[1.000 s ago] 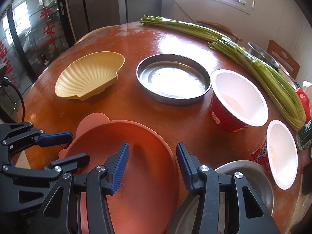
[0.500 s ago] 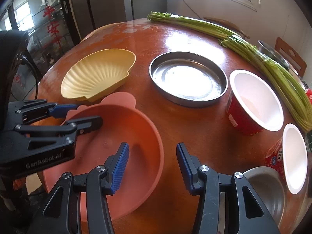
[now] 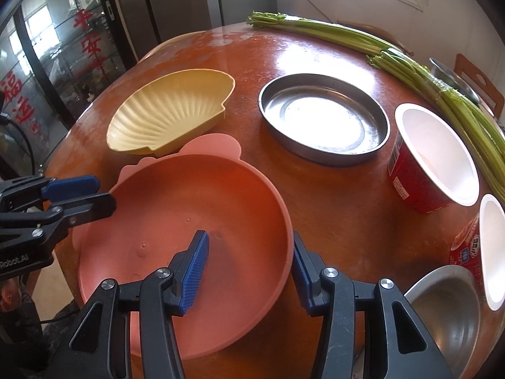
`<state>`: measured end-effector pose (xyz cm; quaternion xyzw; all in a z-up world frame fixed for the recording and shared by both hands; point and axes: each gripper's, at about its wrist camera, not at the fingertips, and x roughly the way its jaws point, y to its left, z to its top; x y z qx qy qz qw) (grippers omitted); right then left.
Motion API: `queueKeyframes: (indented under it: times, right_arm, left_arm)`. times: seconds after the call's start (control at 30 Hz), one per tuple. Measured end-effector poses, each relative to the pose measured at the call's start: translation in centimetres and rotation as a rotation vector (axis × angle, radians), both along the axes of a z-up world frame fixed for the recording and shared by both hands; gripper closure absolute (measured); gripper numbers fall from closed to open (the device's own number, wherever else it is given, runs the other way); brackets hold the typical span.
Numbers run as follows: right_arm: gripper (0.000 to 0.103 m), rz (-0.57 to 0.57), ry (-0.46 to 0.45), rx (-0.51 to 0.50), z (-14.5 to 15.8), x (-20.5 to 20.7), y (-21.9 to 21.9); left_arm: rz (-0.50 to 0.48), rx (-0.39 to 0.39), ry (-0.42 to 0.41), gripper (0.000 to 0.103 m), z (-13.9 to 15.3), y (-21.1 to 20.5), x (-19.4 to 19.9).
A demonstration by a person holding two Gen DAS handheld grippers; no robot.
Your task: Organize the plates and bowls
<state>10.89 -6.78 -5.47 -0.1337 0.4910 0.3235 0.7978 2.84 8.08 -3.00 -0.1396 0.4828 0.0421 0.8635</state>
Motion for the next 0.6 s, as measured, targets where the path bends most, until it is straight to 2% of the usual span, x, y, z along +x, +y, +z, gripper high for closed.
queueKeyframes:
  times: [0.13,0.23,0.6]
  right_arm:
    - [0.051,0.000,0.002,0.007,0.1,-0.4,0.0]
    - [0.050,0.000,-0.009,0.002,0.2,-0.8,0.0]
    - [0.049,-0.031,-0.005,0.040,1.3,-1.4,-1.1]
  left_arm:
    - [-0.013,-0.060,0.026,0.060,-0.6,-0.9,-0.8]
    - [0.003,-0.029,0.038,0.058,-0.8,-1.6,-0.7]
    - [0.020,-0.060,0.016,0.058,-0.6,-1.4,-0.5]
